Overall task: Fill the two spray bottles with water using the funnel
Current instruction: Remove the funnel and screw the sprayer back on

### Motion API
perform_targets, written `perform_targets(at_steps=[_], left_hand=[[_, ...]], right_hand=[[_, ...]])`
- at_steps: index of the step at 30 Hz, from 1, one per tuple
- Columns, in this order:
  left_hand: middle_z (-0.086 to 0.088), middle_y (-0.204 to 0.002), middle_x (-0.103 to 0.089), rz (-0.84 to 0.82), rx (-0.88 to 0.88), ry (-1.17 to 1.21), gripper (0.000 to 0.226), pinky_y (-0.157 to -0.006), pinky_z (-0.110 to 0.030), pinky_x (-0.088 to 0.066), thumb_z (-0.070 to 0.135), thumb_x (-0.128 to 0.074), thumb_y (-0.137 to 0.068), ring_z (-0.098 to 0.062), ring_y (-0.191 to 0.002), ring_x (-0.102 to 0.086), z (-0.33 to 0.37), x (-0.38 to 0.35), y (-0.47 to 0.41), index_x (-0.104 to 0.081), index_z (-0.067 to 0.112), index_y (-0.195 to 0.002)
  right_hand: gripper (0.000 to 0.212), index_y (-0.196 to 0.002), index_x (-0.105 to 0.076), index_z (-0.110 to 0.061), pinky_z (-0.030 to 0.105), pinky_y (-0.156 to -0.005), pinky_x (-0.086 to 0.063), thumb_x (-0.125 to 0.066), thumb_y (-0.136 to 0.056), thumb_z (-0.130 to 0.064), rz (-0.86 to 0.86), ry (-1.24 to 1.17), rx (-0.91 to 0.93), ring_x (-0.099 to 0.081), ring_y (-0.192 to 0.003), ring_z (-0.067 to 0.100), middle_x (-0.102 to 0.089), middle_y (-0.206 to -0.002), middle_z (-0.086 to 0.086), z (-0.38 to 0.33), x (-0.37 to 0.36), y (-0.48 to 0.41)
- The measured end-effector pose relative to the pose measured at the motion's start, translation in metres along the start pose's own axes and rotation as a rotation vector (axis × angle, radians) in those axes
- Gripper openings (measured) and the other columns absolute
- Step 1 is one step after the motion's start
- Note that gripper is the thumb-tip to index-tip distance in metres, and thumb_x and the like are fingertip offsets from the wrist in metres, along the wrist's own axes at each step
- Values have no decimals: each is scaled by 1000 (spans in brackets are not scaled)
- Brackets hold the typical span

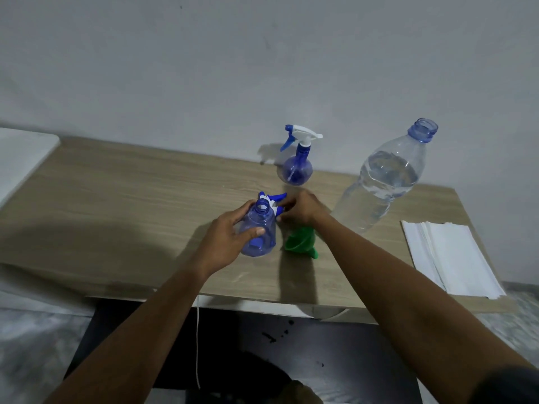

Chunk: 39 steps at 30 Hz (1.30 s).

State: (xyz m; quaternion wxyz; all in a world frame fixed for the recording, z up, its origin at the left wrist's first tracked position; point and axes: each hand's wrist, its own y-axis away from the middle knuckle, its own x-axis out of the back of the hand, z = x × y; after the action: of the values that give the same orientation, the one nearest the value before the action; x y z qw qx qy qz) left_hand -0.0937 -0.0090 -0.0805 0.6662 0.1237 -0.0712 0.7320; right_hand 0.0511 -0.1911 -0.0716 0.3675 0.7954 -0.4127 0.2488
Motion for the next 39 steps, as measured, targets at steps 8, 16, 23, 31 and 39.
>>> perform_targets(at_steps=[8, 16, 23, 31, 39], left_hand=[[36, -106, -71, -1, -14, -14, 56, -93, -8, -47, 7, -76, -91, 20, -105, -62, 0, 0, 1, -55, 39, -133], [12, -128, -72, 15, -35, 11, 59, -107, -30, -51, 15, -80, -89, -6, -125, -64, -1, 4, 3, -59, 28, -142], [5, -132, -68, -17, -36, 36, 58, -109, -23, -46, 2, -73, -92, -5, -125, -61, 5, 4, 5, -54, 13, -145], [2, -130, -68, -31, -32, 69, 55, -97, -12, -50, 2, -72, -93, 11, -111, -63, 7, 4, 6, -55, 11, -144], [2, -137, -67, -46, -58, 52, 60, -106, -20, -49, 8, -74, -93, -7, -129, -61, 4, 5, 4, -52, 12, -149]], right_hand=[[20, -105, -75, -13, 25, -80, -49, -77, -85, -12, 163, -66, 139, -66, -86, 13, -74, -94, 0, -11, 12, 7], [21, -113, -74, -9, 46, -73, -56, -71, -93, -13, 362, -284, 576, -70, -75, 31, -76, -90, 12, -98, 75, 103], [19, -113, -71, -8, 32, -83, -60, -67, -95, -7, 363, -353, 669, -73, -81, 14, -76, -93, 11, -120, 90, 142], [22, -117, -70, -2, 24, -78, -57, -66, -97, -8, 351, -374, 698, -72, -80, 10, -75, -92, 10, -123, 90, 144], [20, -114, -72, -4, 24, -80, -54, -66, -96, -7, 236, -359, 590, -66, -81, 13, -75, -93, 13, -103, 59, 118]])
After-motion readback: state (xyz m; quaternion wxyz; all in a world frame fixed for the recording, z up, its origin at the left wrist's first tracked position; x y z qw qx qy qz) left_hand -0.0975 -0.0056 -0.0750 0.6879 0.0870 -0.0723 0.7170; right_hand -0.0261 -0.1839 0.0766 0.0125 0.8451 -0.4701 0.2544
